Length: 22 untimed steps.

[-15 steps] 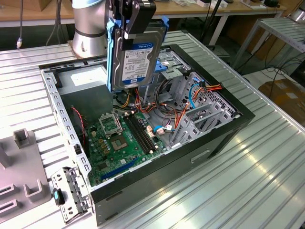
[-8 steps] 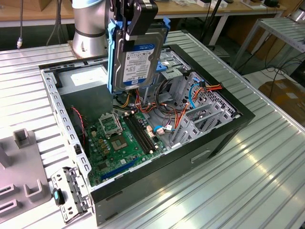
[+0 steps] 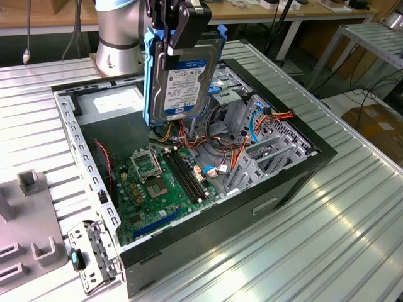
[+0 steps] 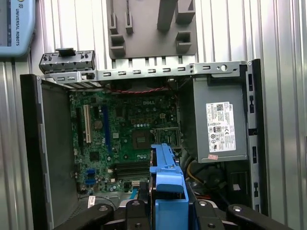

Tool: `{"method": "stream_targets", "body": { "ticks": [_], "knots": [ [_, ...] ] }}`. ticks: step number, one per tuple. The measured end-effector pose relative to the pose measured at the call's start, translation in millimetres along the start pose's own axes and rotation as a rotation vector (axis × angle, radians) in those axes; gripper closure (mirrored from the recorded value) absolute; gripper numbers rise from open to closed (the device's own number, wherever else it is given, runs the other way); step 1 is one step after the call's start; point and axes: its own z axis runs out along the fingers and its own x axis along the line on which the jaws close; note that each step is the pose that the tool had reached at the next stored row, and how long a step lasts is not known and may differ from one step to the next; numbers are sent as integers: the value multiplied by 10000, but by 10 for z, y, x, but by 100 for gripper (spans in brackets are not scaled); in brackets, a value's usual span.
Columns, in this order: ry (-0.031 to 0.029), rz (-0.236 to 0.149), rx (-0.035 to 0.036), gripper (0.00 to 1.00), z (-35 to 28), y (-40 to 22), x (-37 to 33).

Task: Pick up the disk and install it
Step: 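Insert the disk into the insertion slot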

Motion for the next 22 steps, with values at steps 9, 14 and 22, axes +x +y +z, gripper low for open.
{"method": "stream_targets", "body": {
  "ticks": [9, 14, 22],
  "knots": [
    [-1, 0, 1, 63, 0, -5, 73],
    [-1, 0, 1, 63, 0, -8, 111],
    [0, 1, 0, 63, 0, -12, 168]
  ]
}}
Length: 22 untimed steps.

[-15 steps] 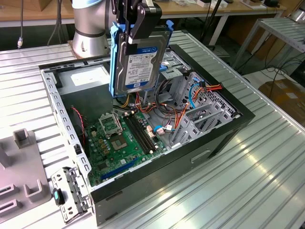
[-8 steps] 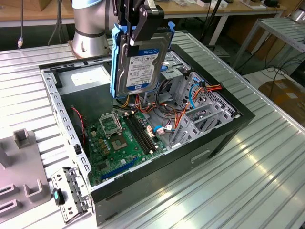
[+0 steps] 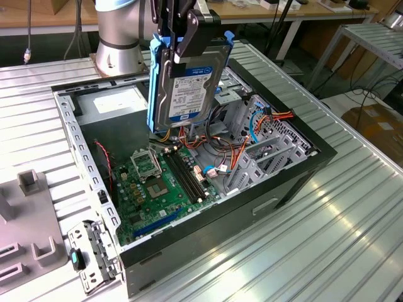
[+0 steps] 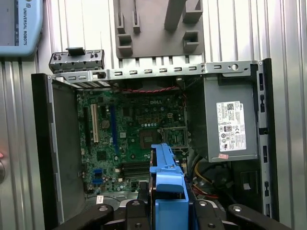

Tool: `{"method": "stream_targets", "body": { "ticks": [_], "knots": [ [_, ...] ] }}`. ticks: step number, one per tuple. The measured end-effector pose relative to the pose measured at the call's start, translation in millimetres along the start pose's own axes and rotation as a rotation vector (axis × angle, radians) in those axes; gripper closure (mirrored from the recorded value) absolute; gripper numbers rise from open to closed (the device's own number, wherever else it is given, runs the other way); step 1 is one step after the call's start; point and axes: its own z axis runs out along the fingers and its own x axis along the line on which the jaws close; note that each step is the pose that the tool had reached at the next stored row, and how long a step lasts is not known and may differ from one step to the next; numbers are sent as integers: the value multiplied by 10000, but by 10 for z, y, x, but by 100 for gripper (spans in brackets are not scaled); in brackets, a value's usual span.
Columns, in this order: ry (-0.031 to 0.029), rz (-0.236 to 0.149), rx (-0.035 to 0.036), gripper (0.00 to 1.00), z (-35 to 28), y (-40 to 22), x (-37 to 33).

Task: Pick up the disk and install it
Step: 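Insert the disk into the insertion slot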

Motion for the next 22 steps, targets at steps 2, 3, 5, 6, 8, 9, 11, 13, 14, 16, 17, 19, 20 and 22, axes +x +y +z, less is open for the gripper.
{"method": "stream_targets", "body": {
  "ticks": [2, 3, 5, 6, 8, 9, 11, 13, 14, 16, 17, 19, 20, 22],
  "knots": [
    [-1, 1, 0, 63, 0, -1, 17],
    [-1, 1, 1, 63, 0, -1, 18],
    [-1, 0, 0, 63, 0, -2, 18],
    [0, 0, 0, 63, 0, -2, 20],
    [0, 0, 0, 63, 0, -2, 21],
    [0, 0, 0, 63, 0, -2, 23],
    [0, -1, 0, 63, 0, -3, 32],
    [0, -1, 0, 63, 0, -4, 45],
    [0, 0, 1, 63, 0, -4, 52],
    [0, 0, 0, 63, 0, -5, 65],
    [0, 0, 0, 63, 0, -5, 70],
    [-1, 0, 0, 63, 0, -6, 79],
    [0, 0, 0, 63, 0, -6, 82],
    [0, 0, 0, 63, 0, -6, 85]
  ]
}}
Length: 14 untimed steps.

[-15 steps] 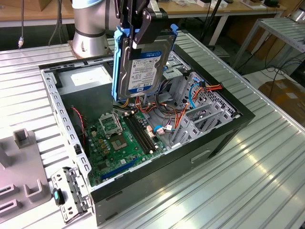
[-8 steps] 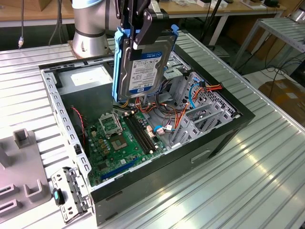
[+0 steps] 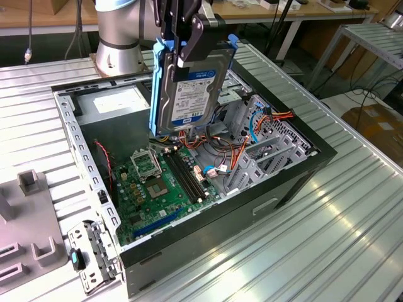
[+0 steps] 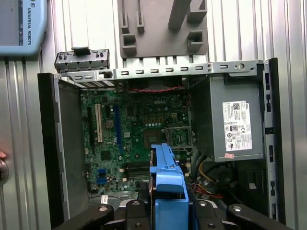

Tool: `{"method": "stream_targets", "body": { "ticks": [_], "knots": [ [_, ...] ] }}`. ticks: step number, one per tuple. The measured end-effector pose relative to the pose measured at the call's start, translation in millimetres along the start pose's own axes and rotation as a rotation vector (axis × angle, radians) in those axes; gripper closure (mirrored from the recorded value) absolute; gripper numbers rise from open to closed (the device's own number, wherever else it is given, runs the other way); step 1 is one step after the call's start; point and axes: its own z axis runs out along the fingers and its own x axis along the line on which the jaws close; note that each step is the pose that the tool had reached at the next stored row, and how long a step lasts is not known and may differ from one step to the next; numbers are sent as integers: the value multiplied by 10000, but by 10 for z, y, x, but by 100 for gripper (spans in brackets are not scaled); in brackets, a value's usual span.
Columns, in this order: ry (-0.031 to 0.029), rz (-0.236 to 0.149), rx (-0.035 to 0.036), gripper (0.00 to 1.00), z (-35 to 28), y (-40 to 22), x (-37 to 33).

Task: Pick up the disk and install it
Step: 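Insert the disk into the insertion slot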

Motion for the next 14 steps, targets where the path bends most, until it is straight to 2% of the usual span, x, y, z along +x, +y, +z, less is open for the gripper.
{"method": "stream_targets", "body": {
  "ticks": [9, 14],
  "knots": [
    [0, 0, 0, 63, 0, -2, 15],
    [0, -1, -1, 63, 0, -31, 12]
  ]
}}
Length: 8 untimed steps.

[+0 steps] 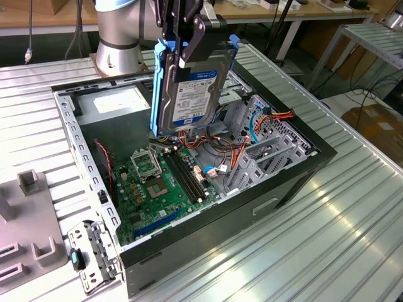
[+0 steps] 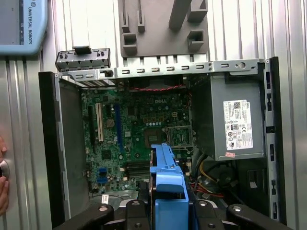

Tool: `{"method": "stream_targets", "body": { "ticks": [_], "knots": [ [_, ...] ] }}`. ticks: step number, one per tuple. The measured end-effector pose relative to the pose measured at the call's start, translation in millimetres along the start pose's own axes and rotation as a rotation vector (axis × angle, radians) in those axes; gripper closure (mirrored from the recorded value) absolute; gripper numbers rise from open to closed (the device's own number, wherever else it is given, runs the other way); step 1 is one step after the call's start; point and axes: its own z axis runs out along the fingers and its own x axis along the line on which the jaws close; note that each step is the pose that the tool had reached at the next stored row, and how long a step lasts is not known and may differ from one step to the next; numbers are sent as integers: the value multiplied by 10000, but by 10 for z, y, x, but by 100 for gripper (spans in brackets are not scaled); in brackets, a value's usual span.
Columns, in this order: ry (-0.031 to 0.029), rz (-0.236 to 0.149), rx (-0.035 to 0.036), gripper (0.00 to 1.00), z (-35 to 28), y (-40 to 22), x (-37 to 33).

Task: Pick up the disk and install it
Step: 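Insert the disk into the insertion slot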

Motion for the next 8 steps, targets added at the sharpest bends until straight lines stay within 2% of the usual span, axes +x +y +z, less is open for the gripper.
{"method": "stream_targets", "body": {
  "ticks": [2, 8],
  "knots": [
    [-1, -1, 1, 63, 1, -45, -3],
    [0, 1, 1, 63, 3, -119, -8]
  ]
}}
